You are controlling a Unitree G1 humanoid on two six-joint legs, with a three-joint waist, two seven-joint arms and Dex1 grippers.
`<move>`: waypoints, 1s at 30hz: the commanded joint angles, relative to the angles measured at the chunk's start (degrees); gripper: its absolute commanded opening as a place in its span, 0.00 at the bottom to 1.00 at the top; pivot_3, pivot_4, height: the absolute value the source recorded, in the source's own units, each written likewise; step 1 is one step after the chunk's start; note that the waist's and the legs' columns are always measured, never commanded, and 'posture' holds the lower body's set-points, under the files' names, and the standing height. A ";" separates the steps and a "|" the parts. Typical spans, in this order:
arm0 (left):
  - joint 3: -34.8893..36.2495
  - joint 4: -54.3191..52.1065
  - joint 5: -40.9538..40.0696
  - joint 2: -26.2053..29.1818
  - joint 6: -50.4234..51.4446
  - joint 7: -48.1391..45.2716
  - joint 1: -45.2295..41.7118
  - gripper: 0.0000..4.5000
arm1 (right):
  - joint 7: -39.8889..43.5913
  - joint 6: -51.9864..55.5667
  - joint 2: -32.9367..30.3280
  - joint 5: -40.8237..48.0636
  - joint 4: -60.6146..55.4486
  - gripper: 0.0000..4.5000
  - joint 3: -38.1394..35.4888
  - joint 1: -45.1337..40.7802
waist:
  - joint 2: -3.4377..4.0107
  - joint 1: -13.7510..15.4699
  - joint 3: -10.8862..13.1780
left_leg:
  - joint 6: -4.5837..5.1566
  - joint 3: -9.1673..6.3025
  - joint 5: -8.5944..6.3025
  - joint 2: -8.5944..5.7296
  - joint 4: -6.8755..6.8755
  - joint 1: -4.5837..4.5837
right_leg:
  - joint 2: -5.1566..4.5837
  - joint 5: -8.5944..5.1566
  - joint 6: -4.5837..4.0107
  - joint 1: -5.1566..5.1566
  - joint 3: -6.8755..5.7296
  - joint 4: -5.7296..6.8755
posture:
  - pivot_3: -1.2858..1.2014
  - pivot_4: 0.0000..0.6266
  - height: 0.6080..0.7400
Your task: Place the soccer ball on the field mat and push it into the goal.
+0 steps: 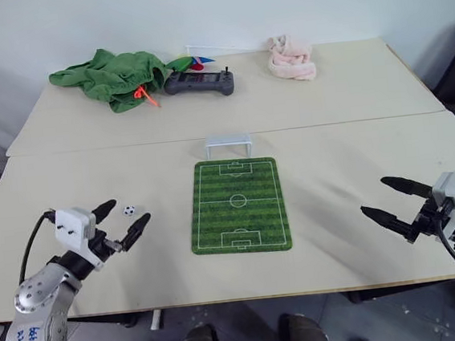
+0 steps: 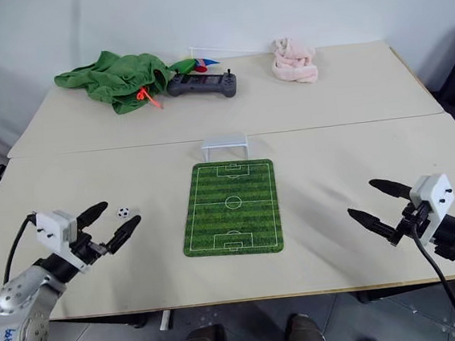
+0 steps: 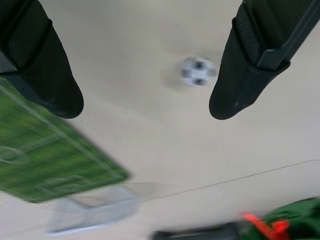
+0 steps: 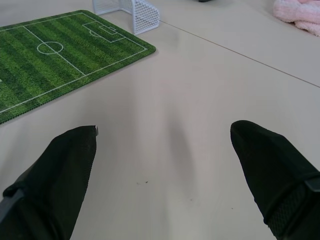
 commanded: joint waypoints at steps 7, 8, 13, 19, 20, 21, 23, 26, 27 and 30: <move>-3.98 7.46 5.53 -0.98 6.99 4.86 -7.34 1.00 | 0.54 1.74 -1.53 1.71 -3.95 1.00 -2.55 0.74 | -0.05 0.16 0.02 | -0.10 0.23 0.06 0.00 0.04 -0.02 | 0.02 0.13 0.04 -0.18 0.23 0.08 | 0.52 0.24 1.00; -4.32 7.38 5.78 -1.01 7.65 4.85 -7.08 1.00 | 0.60 2.01 -1.65 1.94 -4.31 1.00 -2.68 0.96 | -0.06 0.18 0.02 | -0.11 0.28 0.06 0.00 0.04 -0.02 | 0.02 0.14 0.05 -0.19 0.27 0.06 | 0.52 0.24 1.00; -5.65 7.14 7.02 -0.57 9.05 3.86 -5.97 0.95 | 0.76 3.88 -2.24 3.04 -6.00 1.00 -3.35 1.78 | -0.10 0.23 0.04 | -0.12 0.37 0.05 0.00 0.05 0.00 | 0.02 0.14 0.06 -0.22 0.36 0.05 | 0.52 0.24 1.00; -6.79 6.76 7.80 0.15 10.68 2.36 -5.91 0.60 | 1.20 4.31 -2.81 2.77 -5.33 1.00 -3.68 1.30 | -0.09 0.26 0.04 | -0.06 0.39 0.00 0.02 0.24 0.02 | 0.02 0.19 0.03 -0.22 0.42 0.11 | 0.52 0.24 1.00; -6.98 6.65 7.96 0.31 10.85 2.18 -5.80 0.53 | 1.34 4.26 -2.86 2.70 -5.12 1.00 -3.76 1.20 | -0.09 0.26 0.04 | -0.03 0.40 -0.01 0.02 0.25 0.02 | 0.02 0.21 0.03 -0.21 0.43 0.11 | 0.52 0.24 1.00; -7.03 6.65 8.07 0.64 11.12 1.96 -5.65 0.47 | 1.47 4.28 -3.01 2.67 -4.84 1.00 -3.90 0.99 | -0.09 0.27 0.03 | 0.00 0.40 -0.03 0.02 0.26 0.02 | 0.02 0.21 0.03 -0.21 0.44 0.11 | 0.52 0.24 1.00; -6.87 6.72 8.04 0.96 11.42 1.63 -5.54 0.34 | 1.65 4.37 -3.22 2.57 -4.39 1.00 -4.10 0.68 | -0.08 0.26 0.03 | -0.01 0.41 -0.03 0.03 0.26 0.02 | 0.02 0.21 0.03 -0.22 0.44 0.12 | 0.52 0.24 1.00; -6.58 6.63 7.58 1.05 10.86 0.63 -5.69 0.20 | 2.24 4.42 -3.44 2.75 -3.78 1.00 -4.36 0.53 | -0.07 0.28 0.03 | -0.01 0.43 -0.02 0.03 0.26 0.02 | 0.03 0.22 0.03 -0.22 0.45 0.12 | 0.52 0.24 1.00; -6.54 6.62 7.43 1.03 10.49 0.24 -5.82 0.20 | 2.45 4.49 -3.51 2.84 -3.63 1.00 -4.41 0.50 | -0.07 0.29 0.03 | -0.01 0.43 -0.02 0.03 0.26 0.02 | 0.03 0.22 0.03 -0.22 0.45 0.11 | 0.52 0.24 1.00; -8.40 3.57 5.75 1.19 5.17 -6.51 -5.16 0.20 | 3.85 5.47 -3.57 4.37 -4.40 1.00 -5.30 1.66 | -0.07 0.37 0.03 | -0.03 0.45 -0.01 0.03 0.26 0.01 | 0.03 0.22 0.04 -0.23 0.46 0.10 | 0.52 0.24 1.00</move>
